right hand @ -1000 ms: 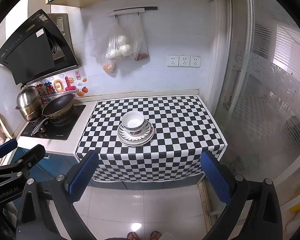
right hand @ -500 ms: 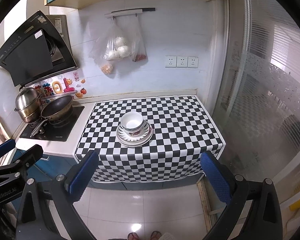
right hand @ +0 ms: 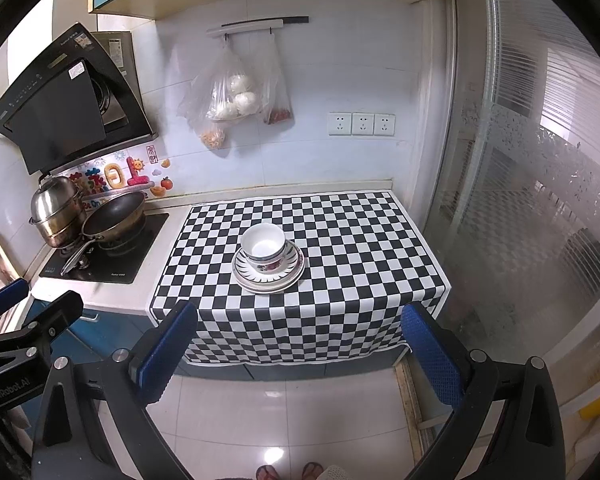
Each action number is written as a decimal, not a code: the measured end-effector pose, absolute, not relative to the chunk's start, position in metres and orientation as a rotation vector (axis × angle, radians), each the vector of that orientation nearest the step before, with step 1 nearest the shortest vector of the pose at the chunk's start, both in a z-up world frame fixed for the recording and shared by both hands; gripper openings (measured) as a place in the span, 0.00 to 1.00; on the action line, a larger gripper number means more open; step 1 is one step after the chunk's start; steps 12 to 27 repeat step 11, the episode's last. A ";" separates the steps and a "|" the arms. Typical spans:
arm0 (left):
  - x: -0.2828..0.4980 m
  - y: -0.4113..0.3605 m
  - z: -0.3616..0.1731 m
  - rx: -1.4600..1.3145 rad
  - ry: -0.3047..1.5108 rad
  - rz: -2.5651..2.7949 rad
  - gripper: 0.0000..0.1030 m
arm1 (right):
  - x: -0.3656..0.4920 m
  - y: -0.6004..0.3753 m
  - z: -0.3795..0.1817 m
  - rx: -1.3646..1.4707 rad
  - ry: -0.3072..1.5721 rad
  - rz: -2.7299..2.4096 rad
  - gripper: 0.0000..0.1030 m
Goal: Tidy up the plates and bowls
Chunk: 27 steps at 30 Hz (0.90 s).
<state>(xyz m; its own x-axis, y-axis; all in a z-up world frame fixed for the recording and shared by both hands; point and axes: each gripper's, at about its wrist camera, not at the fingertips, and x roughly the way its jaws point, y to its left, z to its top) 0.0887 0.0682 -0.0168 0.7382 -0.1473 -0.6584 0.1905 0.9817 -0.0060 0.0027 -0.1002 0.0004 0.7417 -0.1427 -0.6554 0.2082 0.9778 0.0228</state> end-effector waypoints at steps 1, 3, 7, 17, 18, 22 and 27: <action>0.089 0.068 -0.017 0.064 0.717 -0.185 0.99 | 0.003 -0.101 0.000 0.097 0.710 -0.193 1.00; 0.088 0.068 -0.017 0.065 0.714 -0.182 0.99 | 0.003 -0.101 0.001 0.097 0.710 -0.192 1.00; 0.086 0.068 -0.017 0.070 0.706 -0.173 0.99 | 0.002 -0.101 0.001 0.098 0.711 -0.193 1.00; 0.082 0.067 -0.016 0.080 0.688 -0.170 0.99 | 0.002 -0.101 0.001 0.097 0.710 -0.194 1.00; 0.082 0.067 -0.016 0.080 0.688 -0.170 0.99 | 0.002 -0.101 0.001 0.097 0.710 -0.194 1.00; 0.082 0.067 -0.016 0.080 0.688 -0.170 0.99 | 0.002 -0.101 0.001 0.097 0.710 -0.194 1.00; 0.082 0.067 -0.016 0.080 0.688 -0.170 0.99 | 0.002 -0.101 0.001 0.097 0.710 -0.194 1.00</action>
